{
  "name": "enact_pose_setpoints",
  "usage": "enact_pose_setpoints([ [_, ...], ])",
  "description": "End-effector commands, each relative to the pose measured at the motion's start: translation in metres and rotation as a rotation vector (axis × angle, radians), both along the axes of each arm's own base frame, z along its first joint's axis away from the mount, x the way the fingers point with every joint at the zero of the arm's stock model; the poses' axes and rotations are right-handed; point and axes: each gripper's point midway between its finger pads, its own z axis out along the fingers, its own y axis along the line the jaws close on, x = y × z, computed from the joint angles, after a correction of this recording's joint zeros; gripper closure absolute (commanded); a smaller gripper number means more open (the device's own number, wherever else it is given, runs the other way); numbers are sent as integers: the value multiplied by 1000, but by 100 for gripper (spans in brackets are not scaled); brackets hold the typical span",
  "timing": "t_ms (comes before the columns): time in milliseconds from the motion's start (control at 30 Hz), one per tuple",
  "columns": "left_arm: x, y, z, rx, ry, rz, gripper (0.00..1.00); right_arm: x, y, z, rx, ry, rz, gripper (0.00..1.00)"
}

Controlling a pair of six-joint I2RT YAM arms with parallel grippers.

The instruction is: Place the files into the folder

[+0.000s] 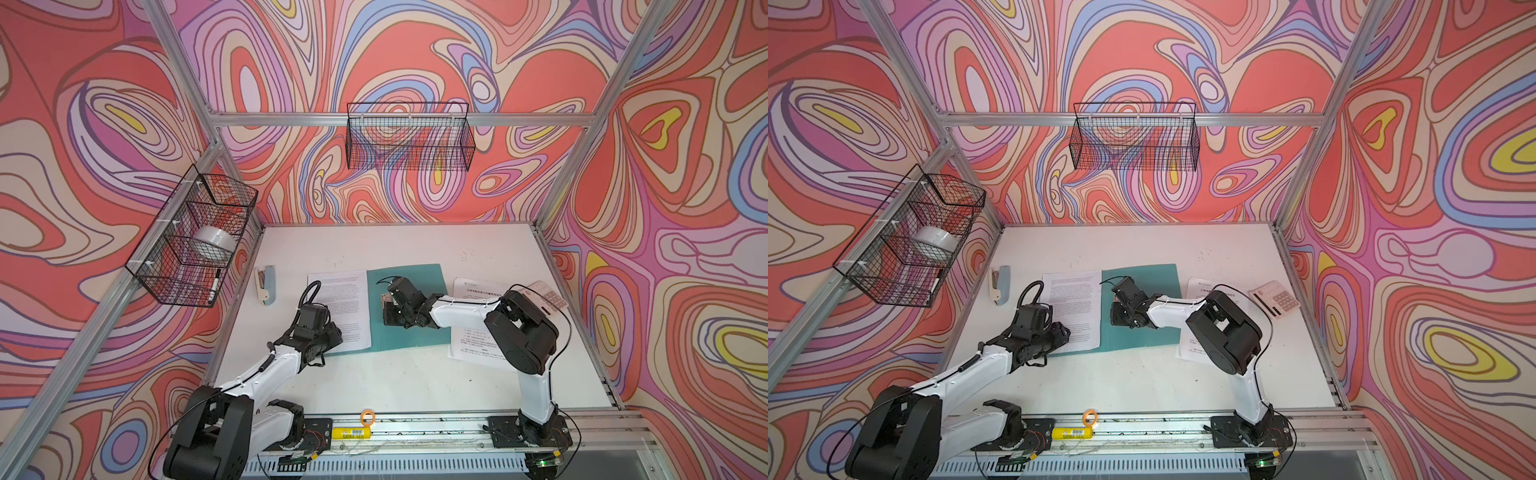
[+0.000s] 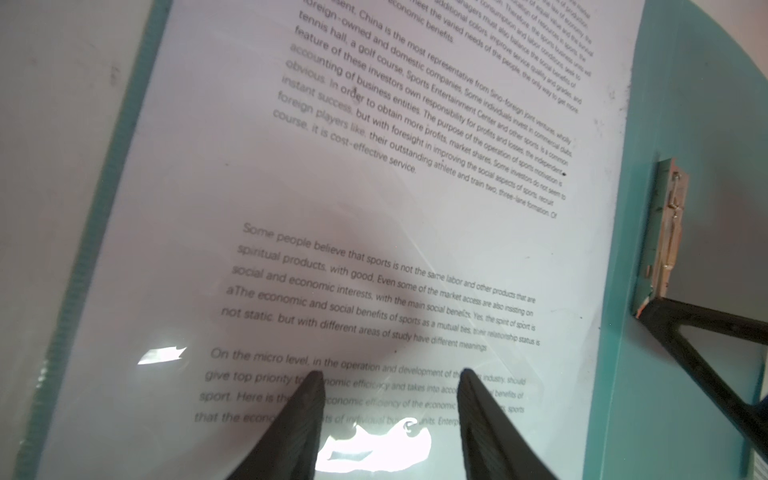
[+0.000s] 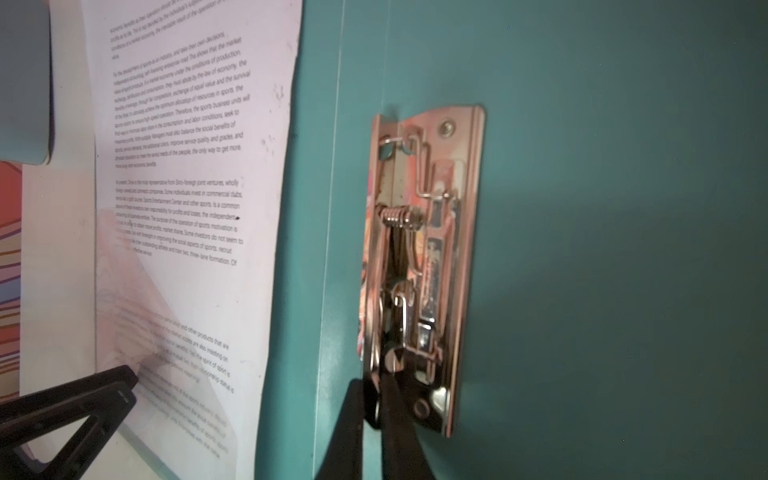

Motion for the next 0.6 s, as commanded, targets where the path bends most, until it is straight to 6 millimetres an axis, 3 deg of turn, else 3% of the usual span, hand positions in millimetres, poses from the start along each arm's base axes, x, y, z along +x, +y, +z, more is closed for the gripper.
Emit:
enact_pose_setpoints([
  [0,-10,5,-8,21,47,4,48,-3,-7,-3,-10,18,-6,100],
  [433,-9,6,-14,39,89,5,53,-13,-15,-14,47,96,-12,100],
  [500,-9,6,-14,36,84,6,53,-13,-19,-15,50,101,-21,87],
  [567,-9,6,-13,35,81,4,53,-12,-21,-12,59,94,-29,86],
])
